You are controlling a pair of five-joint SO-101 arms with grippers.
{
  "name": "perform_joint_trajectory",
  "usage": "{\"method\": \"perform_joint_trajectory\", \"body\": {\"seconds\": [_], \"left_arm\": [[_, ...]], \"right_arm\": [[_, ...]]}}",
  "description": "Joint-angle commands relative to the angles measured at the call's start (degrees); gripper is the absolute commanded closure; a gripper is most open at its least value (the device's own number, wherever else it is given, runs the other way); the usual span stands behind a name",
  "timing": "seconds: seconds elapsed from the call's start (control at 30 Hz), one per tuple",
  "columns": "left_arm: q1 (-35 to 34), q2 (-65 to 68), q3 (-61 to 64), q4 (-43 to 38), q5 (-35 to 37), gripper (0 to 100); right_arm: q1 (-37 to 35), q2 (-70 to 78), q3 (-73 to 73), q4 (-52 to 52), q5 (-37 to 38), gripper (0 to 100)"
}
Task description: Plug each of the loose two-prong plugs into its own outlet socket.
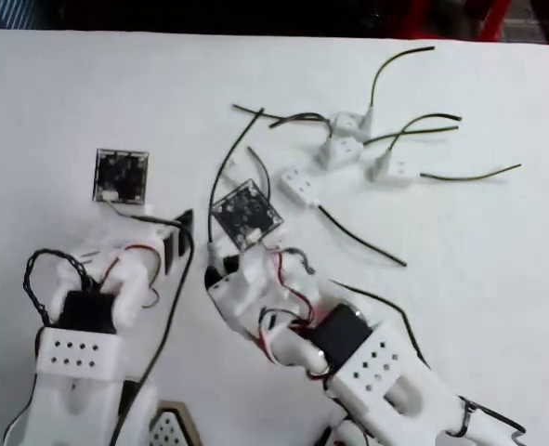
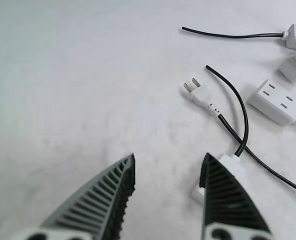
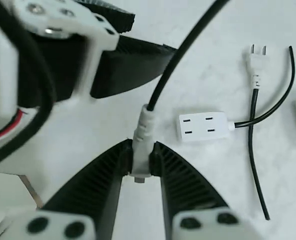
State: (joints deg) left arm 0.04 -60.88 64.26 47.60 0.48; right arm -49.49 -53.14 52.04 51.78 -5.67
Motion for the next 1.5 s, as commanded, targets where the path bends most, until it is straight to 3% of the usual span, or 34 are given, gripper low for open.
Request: {"method": "perform_joint_trajectory", "body": {"seconds": [0.0, 0.17, 0.3, 1.47], "left_arm": [[1.71, -1.45, -1.32, 0.44, 0.62, 78], [7.08, -1.45, -5.54, 7.38, 0.26, 78], [9.54, -1.45, -5.98, 8.44, 0.18, 78], [11.21, -1.54, -9.49, 10.90, -2.20, 78]], "right_arm": [[-0.66, -1.89, 0.09, -1.98, 0.88, 98.1], [-0.66, -1.19, 2.46, -5.32, 2.99, 98.1], [-0.57, -1.45, 2.90, -5.76, 3.52, 98.1], [0.75, -0.92, 3.60, -5.93, 3.52, 98.1]]}}
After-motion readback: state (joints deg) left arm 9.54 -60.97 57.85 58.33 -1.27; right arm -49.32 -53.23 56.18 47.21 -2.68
